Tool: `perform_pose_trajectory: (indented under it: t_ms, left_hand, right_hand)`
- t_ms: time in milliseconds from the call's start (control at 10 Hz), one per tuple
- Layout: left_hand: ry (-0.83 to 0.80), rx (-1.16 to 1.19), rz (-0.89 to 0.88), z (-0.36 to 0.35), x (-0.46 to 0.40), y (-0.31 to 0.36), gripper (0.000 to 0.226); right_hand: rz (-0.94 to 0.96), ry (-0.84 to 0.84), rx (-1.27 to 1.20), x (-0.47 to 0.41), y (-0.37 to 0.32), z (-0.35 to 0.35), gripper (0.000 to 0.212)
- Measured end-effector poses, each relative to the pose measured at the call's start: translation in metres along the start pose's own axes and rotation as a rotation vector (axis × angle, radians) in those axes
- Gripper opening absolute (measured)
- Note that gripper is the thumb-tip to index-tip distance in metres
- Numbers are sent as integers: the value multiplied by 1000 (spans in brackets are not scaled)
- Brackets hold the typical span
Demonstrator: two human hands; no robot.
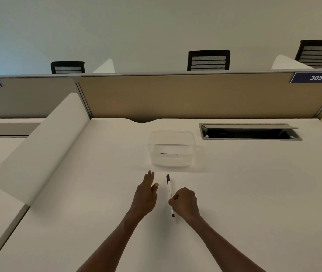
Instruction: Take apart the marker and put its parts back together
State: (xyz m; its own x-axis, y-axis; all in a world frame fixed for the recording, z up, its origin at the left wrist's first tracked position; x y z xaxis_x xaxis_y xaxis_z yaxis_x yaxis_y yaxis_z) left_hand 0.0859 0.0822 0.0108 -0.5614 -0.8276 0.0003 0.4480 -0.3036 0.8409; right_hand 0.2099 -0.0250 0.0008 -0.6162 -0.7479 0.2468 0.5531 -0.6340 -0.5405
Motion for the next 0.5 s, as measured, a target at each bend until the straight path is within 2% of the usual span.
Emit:
perform_pose_trajectory:
  t_ms: [100, 300, 400, 500]
  left_hand:
    - [-66, -111, -27, -8, 6, -12, 54]
    - [-83, -174, -23, -10, 10, -26, 57]
    - [-59, -152, -24, -9, 9, -30, 57]
    - [-54, -140, -28, -7, 8, -30, 55]
  right_hand:
    - [-11, -5, 9, -7, 0, -7, 16]
    - [-8, -7, 15, -17, 2, -19, 18]
    - [-10, 1, 22, -18, 2, -19, 28]
    - [-2, 100, 50, -16, 4, -4, 40]
Point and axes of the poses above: each hand's wrist, its own x-axis away from the middle knuckle, its own z-axis out of the back of the hand, y = z × x, the point moved 9 cm from there along -x, towards the middle knuckle, and after that the axes turned 10 degrees about x, right-handed, at the moved point
